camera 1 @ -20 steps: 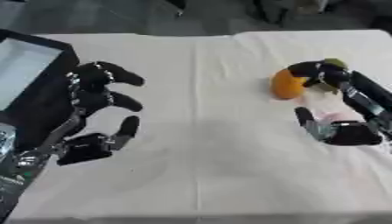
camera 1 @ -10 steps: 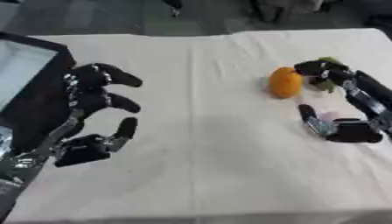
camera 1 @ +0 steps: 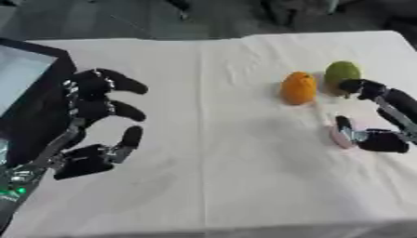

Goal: Pick up the objects with one hand, pass them to the other hand, and then place them into the box on the other side of the table.

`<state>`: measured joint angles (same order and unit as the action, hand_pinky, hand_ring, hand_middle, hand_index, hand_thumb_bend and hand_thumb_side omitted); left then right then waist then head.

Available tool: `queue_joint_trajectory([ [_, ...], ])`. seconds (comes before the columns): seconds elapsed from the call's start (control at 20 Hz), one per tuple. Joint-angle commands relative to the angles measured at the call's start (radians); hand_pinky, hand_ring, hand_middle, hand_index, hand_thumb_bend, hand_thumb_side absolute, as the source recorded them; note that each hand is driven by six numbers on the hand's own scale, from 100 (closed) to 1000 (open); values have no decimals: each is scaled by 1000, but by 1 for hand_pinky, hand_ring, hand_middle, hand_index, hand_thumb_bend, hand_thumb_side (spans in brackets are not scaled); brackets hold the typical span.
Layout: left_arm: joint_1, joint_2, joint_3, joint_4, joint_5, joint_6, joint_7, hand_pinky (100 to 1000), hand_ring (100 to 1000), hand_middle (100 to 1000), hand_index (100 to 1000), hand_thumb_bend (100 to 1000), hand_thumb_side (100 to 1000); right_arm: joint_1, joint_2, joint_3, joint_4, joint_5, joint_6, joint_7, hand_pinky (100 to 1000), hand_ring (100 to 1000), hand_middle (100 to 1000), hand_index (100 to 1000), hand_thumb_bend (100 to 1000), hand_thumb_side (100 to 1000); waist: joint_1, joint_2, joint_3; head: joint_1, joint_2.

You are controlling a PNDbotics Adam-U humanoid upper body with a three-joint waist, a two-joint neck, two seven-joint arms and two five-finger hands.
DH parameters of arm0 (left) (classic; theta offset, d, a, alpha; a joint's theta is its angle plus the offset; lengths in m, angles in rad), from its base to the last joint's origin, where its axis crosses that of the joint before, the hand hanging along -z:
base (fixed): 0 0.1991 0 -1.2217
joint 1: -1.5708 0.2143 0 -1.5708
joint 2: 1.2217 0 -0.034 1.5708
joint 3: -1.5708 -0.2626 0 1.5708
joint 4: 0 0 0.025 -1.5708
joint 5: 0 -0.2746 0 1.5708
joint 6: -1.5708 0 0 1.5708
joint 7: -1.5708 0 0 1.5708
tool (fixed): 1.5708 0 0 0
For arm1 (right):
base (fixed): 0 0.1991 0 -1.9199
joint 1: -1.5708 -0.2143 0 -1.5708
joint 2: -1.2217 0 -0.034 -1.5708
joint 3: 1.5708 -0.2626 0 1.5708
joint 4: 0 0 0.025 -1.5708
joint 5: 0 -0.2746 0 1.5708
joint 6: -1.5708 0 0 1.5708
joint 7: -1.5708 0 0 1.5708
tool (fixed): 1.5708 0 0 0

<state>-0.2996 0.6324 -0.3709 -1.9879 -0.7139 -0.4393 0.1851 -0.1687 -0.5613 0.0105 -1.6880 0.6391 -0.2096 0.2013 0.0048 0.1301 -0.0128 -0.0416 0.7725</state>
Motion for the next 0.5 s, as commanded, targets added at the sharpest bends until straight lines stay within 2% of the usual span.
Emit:
queue_joint_trajectory([
  [0.05, -13, 8, 7, -12, 5, 0, -2, 755, 100, 716, 640, 100, 100, -6, -33, -19, 37, 23, 11, -16, 807, 879, 910, 920, 100, 455, -1, -18, -2, -3, -3],
  [0.2, -11, 6, 7, -12, 5, 1, -4, 755, 100, 716, 640, 100, 100, -2, -33, -25, 73, 27, 17, -25, 813, 880, 911, 916, 100, 458, -1, -18, -2, -3, -3],
  [0.5, -12, 6, 6, -12, 5, 1, -5, 755, 100, 717, 640, 100, 100, -3, -34, -35, 125, 91, 40, -33, 832, 883, 917, 906, 100, 459, -1, -17, -1, -2, -3],
])
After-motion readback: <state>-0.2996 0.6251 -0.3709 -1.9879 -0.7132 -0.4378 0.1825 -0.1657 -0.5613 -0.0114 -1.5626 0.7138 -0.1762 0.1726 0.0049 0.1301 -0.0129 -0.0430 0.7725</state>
